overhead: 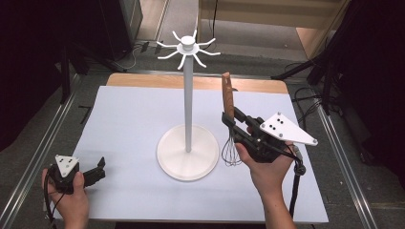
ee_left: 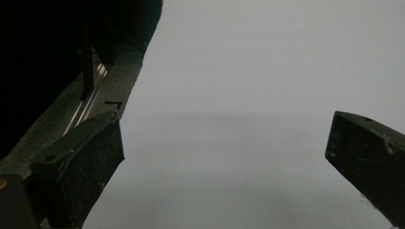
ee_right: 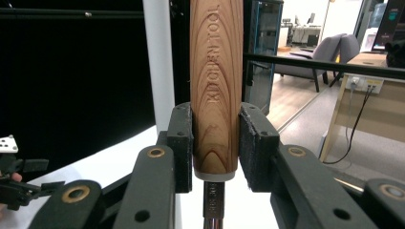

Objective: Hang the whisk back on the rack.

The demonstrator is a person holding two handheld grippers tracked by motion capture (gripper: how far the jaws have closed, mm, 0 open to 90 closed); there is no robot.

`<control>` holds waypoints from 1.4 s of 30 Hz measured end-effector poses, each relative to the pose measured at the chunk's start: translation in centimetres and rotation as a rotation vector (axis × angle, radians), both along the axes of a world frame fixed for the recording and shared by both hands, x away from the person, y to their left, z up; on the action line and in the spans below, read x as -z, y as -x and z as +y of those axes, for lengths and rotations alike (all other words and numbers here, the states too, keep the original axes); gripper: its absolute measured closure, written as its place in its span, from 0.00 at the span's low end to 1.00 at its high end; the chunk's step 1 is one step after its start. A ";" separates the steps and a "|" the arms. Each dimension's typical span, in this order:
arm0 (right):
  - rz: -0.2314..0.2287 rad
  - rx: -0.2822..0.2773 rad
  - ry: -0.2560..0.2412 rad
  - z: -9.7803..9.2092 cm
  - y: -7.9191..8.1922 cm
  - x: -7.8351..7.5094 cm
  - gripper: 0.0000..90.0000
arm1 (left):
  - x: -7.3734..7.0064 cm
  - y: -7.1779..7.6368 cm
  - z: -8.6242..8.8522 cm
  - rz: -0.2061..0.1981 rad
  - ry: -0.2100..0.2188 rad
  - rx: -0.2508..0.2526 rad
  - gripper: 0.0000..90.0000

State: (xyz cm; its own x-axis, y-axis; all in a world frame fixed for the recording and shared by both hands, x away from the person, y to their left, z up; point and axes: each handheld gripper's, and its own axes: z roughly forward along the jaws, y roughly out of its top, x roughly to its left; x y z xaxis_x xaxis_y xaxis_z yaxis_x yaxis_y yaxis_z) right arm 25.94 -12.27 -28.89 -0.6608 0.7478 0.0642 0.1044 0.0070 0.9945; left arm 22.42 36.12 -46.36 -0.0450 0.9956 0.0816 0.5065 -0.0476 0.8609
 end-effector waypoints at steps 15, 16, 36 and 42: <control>-0.095 -0.031 -0.041 0.7 1.2 -1.5 0.78 | 0.0 0.0 0.0 0.000 0.000 0.000 0.00; -0.095 -0.031 -0.041 0.7 1.2 -1.5 0.78 | 0.0 0.0 0.0 0.000 0.000 0.000 0.00; -0.128 -0.071 -0.071 2.2 1.7 -3.2 0.78 | 0.0 0.0 0.0 0.000 -0.007 -0.003 0.00; -0.128 -0.079 -0.086 2.6 1.5 -3.5 0.78 | 0.0 0.0 0.0 0.000 0.000 -0.005 0.00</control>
State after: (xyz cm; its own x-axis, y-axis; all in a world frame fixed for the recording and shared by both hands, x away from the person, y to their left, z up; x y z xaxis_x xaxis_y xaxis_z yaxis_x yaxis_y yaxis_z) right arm 24.39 -9.66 -25.34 -0.7240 0.6888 0.0374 -0.0205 -0.0757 0.9969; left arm 22.44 36.12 -46.37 -0.0499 0.9954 0.0816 0.5065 -0.0452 0.8611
